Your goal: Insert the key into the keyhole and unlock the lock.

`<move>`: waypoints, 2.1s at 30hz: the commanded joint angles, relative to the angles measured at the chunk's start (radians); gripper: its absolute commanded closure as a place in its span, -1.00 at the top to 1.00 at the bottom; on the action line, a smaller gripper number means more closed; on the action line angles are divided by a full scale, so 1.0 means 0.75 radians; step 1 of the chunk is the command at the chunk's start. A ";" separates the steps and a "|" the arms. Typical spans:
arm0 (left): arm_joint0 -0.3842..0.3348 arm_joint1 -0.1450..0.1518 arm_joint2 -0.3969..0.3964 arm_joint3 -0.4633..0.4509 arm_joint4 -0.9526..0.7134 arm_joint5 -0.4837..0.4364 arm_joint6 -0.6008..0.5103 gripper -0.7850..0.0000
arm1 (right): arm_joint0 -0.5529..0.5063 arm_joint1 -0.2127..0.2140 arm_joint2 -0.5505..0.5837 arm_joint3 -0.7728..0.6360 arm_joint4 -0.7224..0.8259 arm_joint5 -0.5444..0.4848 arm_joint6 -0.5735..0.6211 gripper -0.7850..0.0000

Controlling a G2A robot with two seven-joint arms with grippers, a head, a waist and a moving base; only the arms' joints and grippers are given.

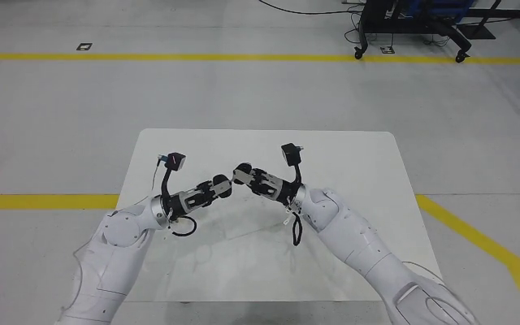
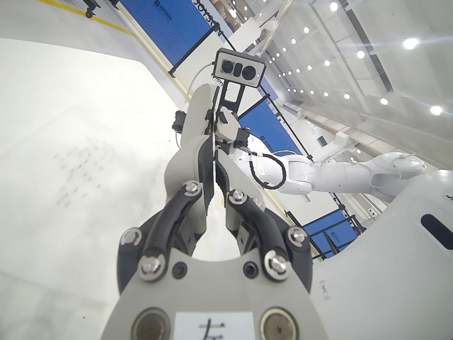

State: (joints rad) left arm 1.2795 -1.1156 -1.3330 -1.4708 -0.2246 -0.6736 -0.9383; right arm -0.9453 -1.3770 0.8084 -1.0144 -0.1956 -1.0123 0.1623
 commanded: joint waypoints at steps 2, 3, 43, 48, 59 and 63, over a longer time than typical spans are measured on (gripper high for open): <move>-0.001 0.002 0.002 0.000 0.012 0.005 0.018 -1.00 | -0.005 -0.002 0.004 -0.002 -0.011 0.000 -0.003 -1.00; -0.001 0.002 0.002 0.001 0.014 0.008 0.027 -1.00 | -0.007 -0.002 0.005 -0.004 -0.013 0.000 -0.002 -1.00; -0.007 0.029 0.020 0.005 -0.038 -0.001 0.052 -1.00 | -0.024 -0.010 0.011 -0.024 0.070 0.000 0.140 -1.00; -0.006 0.032 0.023 0.003 -0.024 -0.005 0.063 -1.00 | -0.028 -0.011 0.016 -0.028 0.081 0.000 0.136 1.00; -0.005 0.037 -0.002 0.010 -0.151 0.003 0.089 -1.00 | -0.028 -0.011 0.016 -0.028 0.081 0.000 0.136 1.00; -0.005 0.037 -0.002 0.010 -0.151 0.003 0.089 -1.00 | -0.028 -0.011 0.016 -0.028 0.081 0.000 0.136 1.00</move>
State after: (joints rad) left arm 1.2759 -1.0875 -1.3346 -1.4630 -0.3383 -0.6708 -0.8715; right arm -0.9662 -1.3856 0.8205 -1.0355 -0.1344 -1.0123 0.2646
